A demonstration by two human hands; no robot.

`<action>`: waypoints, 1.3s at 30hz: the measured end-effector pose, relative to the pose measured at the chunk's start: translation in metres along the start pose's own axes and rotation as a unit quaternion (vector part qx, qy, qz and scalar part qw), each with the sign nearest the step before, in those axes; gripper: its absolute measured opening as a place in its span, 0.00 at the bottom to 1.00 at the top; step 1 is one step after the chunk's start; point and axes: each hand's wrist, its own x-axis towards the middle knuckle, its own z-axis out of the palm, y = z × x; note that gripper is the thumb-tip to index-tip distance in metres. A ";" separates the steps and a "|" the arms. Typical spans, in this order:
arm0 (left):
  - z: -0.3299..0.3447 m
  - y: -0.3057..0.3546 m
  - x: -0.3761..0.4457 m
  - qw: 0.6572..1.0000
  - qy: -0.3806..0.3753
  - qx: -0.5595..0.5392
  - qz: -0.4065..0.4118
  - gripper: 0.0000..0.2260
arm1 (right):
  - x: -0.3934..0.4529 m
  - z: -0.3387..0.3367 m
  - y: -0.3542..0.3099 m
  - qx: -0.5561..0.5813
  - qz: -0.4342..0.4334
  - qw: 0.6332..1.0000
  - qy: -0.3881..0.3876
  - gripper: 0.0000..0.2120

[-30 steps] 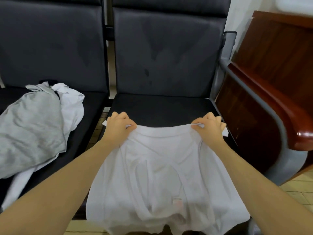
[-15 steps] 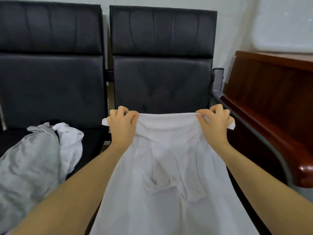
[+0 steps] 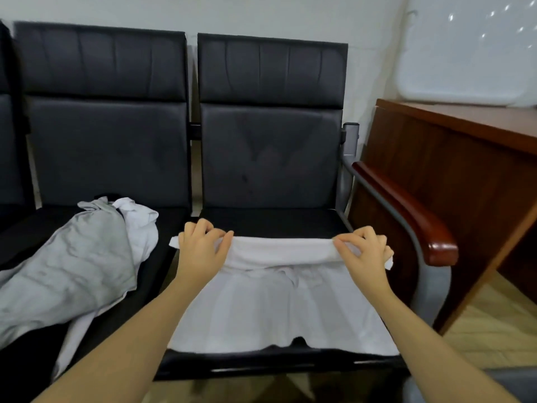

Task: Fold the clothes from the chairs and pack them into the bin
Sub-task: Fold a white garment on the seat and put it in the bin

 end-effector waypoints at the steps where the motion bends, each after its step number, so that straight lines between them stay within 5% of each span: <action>1: -0.004 0.002 -0.014 1.000 -0.010 0.001 -0.001 0.20 | -0.014 -0.004 0.002 0.006 0.007 1.000 -0.014 0.05; 8: -0.028 0.008 -0.088 1.000 -0.017 0.021 -0.013 0.19 | -0.092 -0.016 0.011 0.023 0.047 0.998 -0.043 0.06; 12: -0.034 0.015 -0.112 0.995 -0.102 0.006 0.002 0.22 | -0.103 -0.010 0.013 -0.064 0.063 0.995 -0.042 0.05; 17: -0.020 0.021 -0.107 0.980 -0.193 0.034 0.018 0.22 | -0.097 0.012 0.018 -0.186 0.070 0.964 -0.178 0.18; 21: 0.000 0.037 -0.107 0.933 -0.356 0.038 0.029 0.33 | -0.095 0.032 0.030 -0.248 0.064 0.904 -0.342 0.27; 25: 0.017 0.031 -0.106 0.874 -0.475 0.096 -0.038 0.27 | -0.078 0.033 0.039 -0.282 0.054 0.882 -0.373 0.28; 31: 0.012 0.017 -0.097 0.865 -0.475 0.123 -0.105 0.30 | -0.075 0.031 0.038 -0.273 0.057 0.884 -0.376 0.28; 39: 0.009 0.001 -0.073 0.927 -0.324 0.115 -0.150 0.24 | -0.063 0.063 0.002 -0.170 -0.016 0.947 -0.272 0.22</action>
